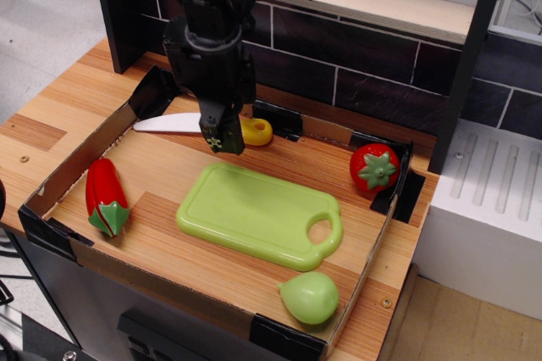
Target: Put knife on cutting board
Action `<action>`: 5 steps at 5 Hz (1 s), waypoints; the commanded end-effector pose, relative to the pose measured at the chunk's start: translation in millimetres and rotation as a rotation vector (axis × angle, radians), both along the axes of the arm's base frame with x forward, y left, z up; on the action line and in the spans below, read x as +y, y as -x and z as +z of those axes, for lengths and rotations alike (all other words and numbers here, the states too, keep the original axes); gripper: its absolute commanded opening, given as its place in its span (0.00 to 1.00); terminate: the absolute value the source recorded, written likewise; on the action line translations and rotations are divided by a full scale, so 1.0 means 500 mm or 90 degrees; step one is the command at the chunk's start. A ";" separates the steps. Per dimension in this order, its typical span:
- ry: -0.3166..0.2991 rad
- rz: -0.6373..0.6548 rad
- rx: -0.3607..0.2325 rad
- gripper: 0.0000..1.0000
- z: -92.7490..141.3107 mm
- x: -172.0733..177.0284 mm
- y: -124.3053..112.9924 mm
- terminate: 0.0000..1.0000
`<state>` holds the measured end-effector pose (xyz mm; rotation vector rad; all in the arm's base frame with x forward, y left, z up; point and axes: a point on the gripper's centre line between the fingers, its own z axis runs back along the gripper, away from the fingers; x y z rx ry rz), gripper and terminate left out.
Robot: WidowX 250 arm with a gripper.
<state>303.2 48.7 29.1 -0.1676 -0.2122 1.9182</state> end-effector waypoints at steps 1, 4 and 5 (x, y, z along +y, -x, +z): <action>-0.016 0.013 -0.008 1.00 -0.008 0.009 -0.028 0.00; -0.006 0.025 0.023 1.00 -0.009 0.020 -0.059 0.00; -0.014 0.023 0.017 1.00 -0.008 0.019 -0.065 0.00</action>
